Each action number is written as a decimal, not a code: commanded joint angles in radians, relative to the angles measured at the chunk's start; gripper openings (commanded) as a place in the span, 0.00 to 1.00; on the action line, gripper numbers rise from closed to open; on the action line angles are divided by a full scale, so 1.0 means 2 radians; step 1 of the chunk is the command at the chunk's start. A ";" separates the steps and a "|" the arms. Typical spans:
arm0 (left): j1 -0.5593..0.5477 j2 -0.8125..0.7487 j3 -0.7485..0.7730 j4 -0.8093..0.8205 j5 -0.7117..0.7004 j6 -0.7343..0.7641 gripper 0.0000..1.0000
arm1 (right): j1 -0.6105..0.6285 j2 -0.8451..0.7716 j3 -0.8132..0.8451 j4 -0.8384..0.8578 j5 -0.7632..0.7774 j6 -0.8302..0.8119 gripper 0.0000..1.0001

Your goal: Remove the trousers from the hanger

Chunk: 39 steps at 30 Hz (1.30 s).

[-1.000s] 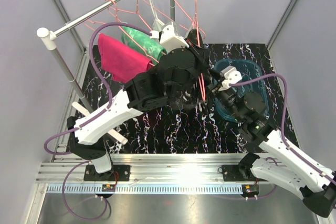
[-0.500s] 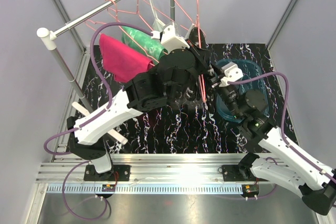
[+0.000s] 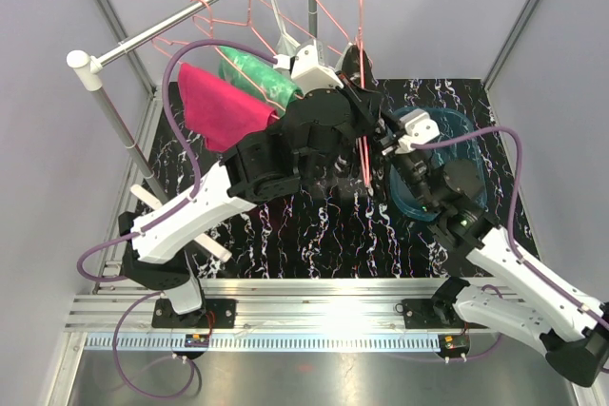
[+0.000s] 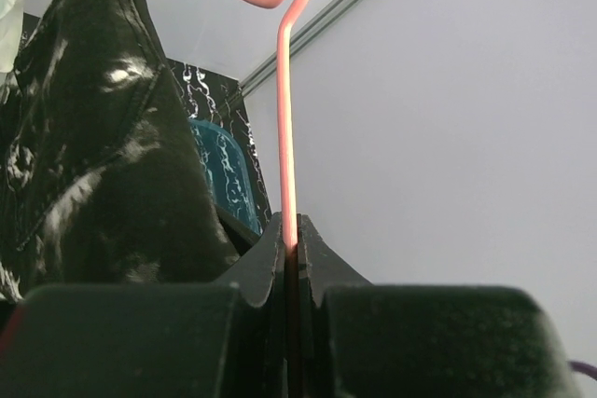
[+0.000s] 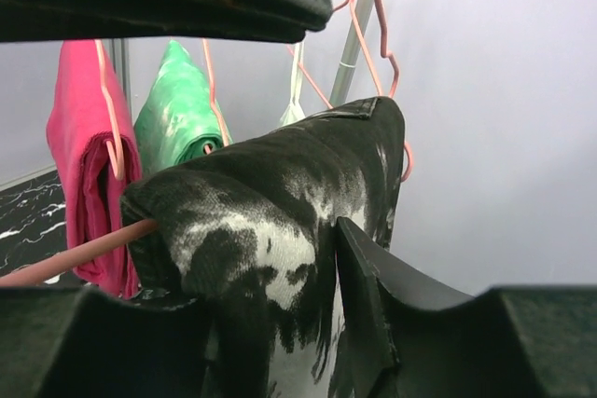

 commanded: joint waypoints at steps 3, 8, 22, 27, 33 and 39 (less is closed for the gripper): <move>-0.001 -0.039 0.009 0.080 0.012 -0.001 0.00 | 0.003 0.042 0.020 0.091 0.035 -0.018 0.41; -0.001 -0.049 0.007 0.082 0.031 0.005 0.00 | 0.003 0.055 0.009 0.151 0.069 -0.035 0.08; 0.000 -0.107 -0.112 0.102 0.027 0.018 0.00 | 0.004 0.029 0.070 0.176 0.099 -0.058 0.00; 0.000 -0.107 -0.127 0.091 0.020 0.028 0.00 | 0.004 0.012 0.104 0.156 0.096 -0.078 0.00; 0.003 -0.125 -0.185 0.093 0.007 0.021 0.00 | 0.004 0.001 0.139 0.128 0.099 -0.099 0.00; 0.004 -0.132 -0.232 0.089 0.009 0.017 0.00 | 0.004 0.003 0.178 0.097 0.101 -0.127 0.00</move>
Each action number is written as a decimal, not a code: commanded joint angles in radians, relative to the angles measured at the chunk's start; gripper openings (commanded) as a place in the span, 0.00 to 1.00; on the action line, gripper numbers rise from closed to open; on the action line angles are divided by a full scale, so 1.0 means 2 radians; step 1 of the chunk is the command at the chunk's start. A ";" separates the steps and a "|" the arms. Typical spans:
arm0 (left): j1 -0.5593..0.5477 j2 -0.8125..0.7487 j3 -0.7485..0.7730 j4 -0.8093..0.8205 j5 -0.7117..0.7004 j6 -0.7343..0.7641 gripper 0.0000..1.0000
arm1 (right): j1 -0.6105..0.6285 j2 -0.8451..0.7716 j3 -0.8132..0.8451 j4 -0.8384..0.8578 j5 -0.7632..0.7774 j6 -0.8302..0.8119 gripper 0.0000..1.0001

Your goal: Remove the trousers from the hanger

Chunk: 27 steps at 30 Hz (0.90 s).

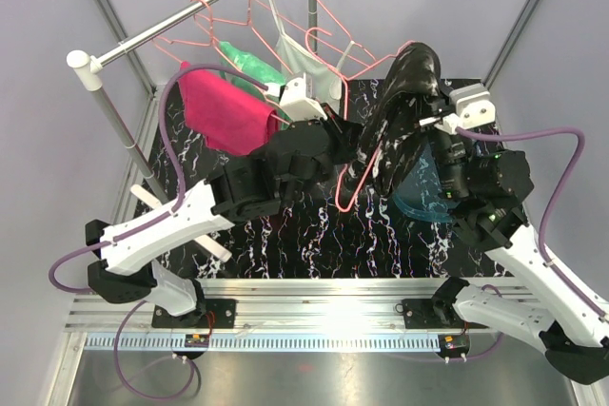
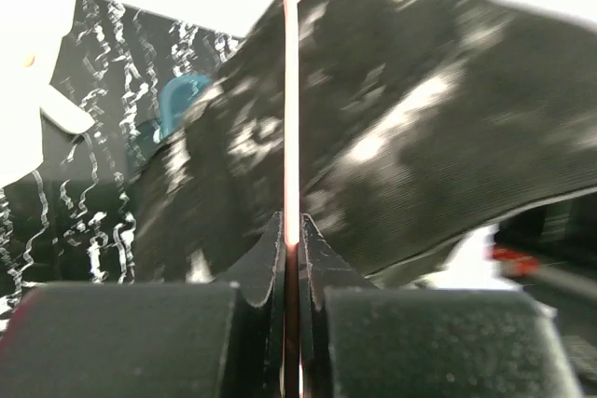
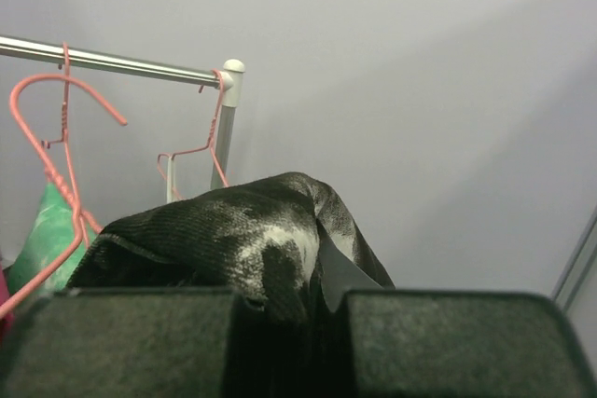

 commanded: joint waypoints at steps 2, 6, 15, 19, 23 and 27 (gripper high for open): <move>0.002 -0.021 -0.051 0.023 -0.007 -0.008 0.00 | 0.000 -0.007 0.083 0.029 0.020 -0.042 0.00; 0.001 -0.040 -0.119 0.032 -0.003 -0.025 0.00 | -0.001 0.018 0.148 -0.048 0.070 -0.059 0.00; -0.008 -0.075 -0.198 0.029 -0.013 -0.006 0.00 | -0.001 0.038 0.212 -0.082 0.164 -0.111 0.00; -0.014 -0.112 -0.235 0.053 0.033 0.054 0.00 | 0.000 0.023 0.177 -0.092 0.235 -0.163 0.00; -0.025 -0.161 -0.262 0.035 0.049 0.097 0.00 | -0.001 -0.006 0.106 -0.069 0.294 -0.210 0.00; -0.025 -0.204 -0.283 0.012 0.069 0.140 0.00 | -0.003 -0.034 0.005 0.009 0.358 -0.283 0.00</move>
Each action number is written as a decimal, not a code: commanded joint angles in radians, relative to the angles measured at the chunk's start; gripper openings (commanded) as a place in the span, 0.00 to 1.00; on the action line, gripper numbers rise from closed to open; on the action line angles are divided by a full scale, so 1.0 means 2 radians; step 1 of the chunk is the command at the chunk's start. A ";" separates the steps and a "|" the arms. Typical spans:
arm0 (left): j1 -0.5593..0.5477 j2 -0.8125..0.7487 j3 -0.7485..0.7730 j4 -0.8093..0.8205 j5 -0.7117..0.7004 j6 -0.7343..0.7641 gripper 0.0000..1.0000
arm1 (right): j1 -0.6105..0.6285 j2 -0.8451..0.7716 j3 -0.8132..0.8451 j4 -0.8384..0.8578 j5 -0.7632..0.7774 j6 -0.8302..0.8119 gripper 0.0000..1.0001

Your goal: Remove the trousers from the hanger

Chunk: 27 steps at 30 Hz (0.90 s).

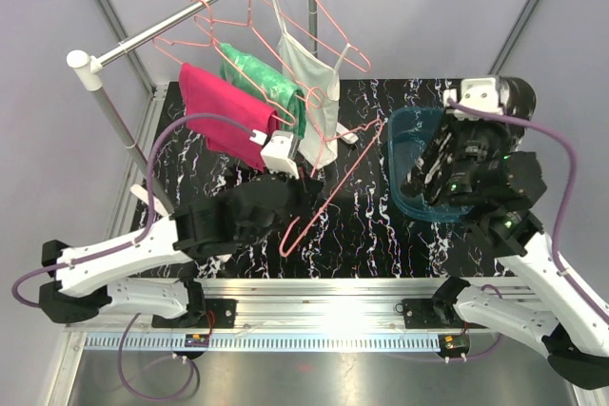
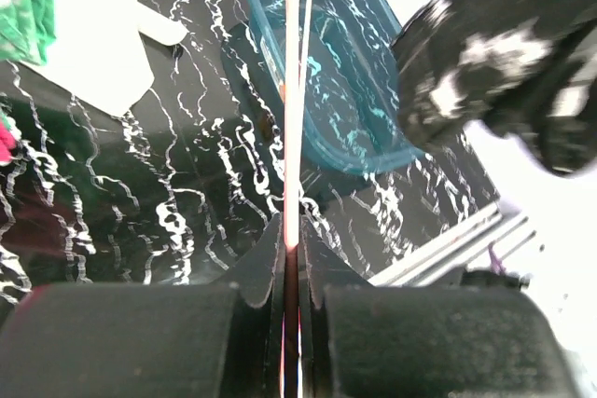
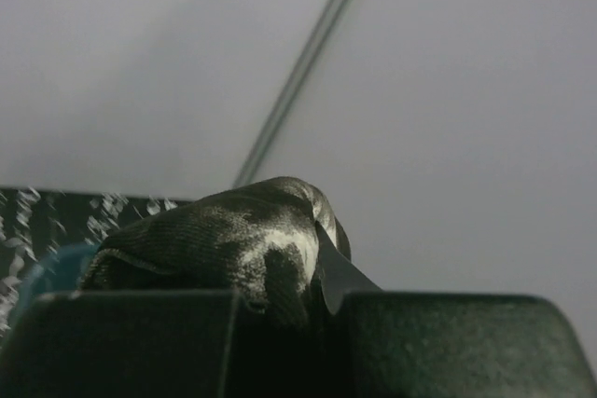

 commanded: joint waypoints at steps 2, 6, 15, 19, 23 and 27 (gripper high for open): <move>-0.002 -0.052 -0.025 -0.009 0.033 0.066 0.00 | -0.008 -0.034 -0.067 0.092 0.072 -0.073 0.00; -0.002 -0.095 -0.049 -0.024 0.048 0.084 0.00 | -0.037 -0.045 -0.116 0.031 0.089 -0.023 0.00; -0.002 -0.166 -0.070 -0.043 0.054 0.090 0.00 | -0.174 0.076 -0.122 -0.117 0.053 0.118 0.00; -0.002 -0.174 -0.058 -0.077 0.023 0.083 0.00 | -0.177 0.151 -0.113 -0.123 0.066 0.150 0.00; -0.002 -0.190 -0.076 -0.072 0.027 0.082 0.00 | -0.179 0.163 -0.118 -0.103 0.062 0.165 0.00; -0.003 -0.201 -0.083 -0.080 0.024 0.077 0.00 | -0.185 0.192 -0.119 -0.056 0.069 0.143 0.00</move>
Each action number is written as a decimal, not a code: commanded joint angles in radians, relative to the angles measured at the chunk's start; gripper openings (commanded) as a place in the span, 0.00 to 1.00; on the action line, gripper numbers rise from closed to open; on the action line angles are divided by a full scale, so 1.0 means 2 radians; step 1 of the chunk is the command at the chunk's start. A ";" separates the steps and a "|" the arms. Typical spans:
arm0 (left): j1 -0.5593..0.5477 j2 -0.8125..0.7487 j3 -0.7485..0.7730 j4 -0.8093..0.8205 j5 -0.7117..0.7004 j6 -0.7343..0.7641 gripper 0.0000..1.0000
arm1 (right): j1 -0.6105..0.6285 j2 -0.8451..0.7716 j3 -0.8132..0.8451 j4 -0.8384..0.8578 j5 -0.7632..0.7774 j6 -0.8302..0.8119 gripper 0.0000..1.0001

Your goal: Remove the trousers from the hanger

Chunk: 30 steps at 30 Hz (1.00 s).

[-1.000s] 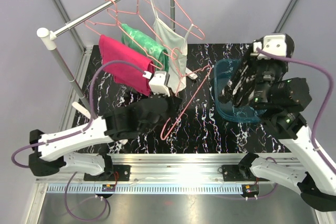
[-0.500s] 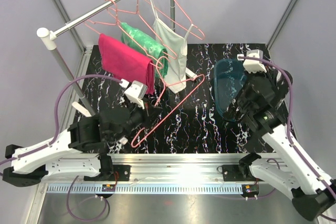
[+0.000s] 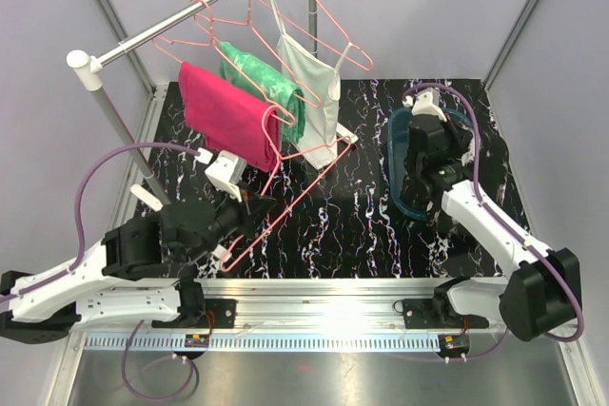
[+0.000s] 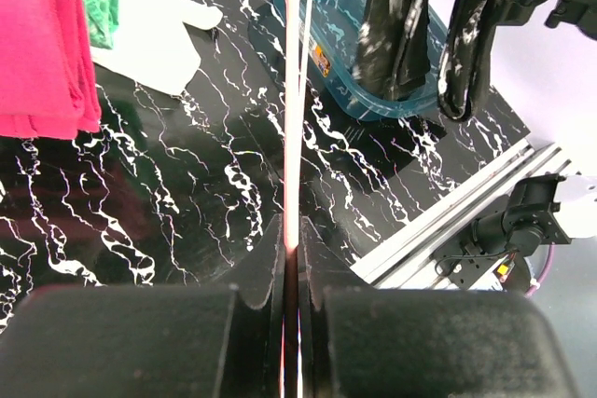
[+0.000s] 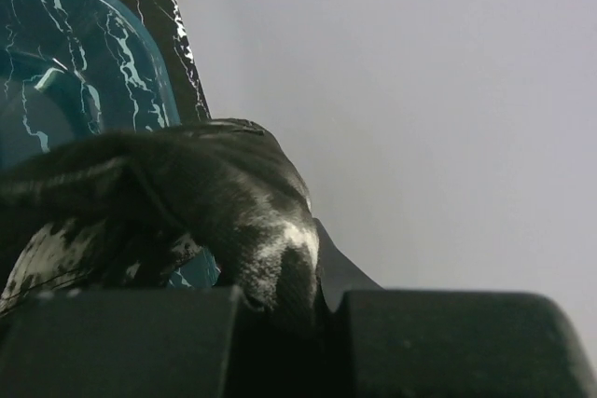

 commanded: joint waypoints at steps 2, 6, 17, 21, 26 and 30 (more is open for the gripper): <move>-0.002 -0.018 -0.007 0.010 -0.019 -0.005 0.00 | -0.005 0.011 0.031 0.054 0.026 0.011 0.00; -0.002 -0.030 -0.010 0.004 -0.029 -0.009 0.00 | -0.005 -0.010 0.041 0.037 -0.009 0.024 0.00; -0.002 -0.056 -0.003 -0.003 -0.007 -0.009 0.00 | -0.008 0.183 0.121 0.078 -0.056 -0.022 0.00; -0.002 -0.100 -0.035 0.045 0.056 0.001 0.00 | -0.015 0.275 0.159 0.075 -0.061 -0.004 0.00; -0.002 -0.139 -0.054 0.050 0.083 0.010 0.00 | -0.031 0.341 0.189 0.048 -0.081 0.041 0.00; -0.002 -0.161 -0.057 0.056 0.103 0.022 0.00 | -0.041 0.392 0.252 -0.078 -0.131 0.177 0.00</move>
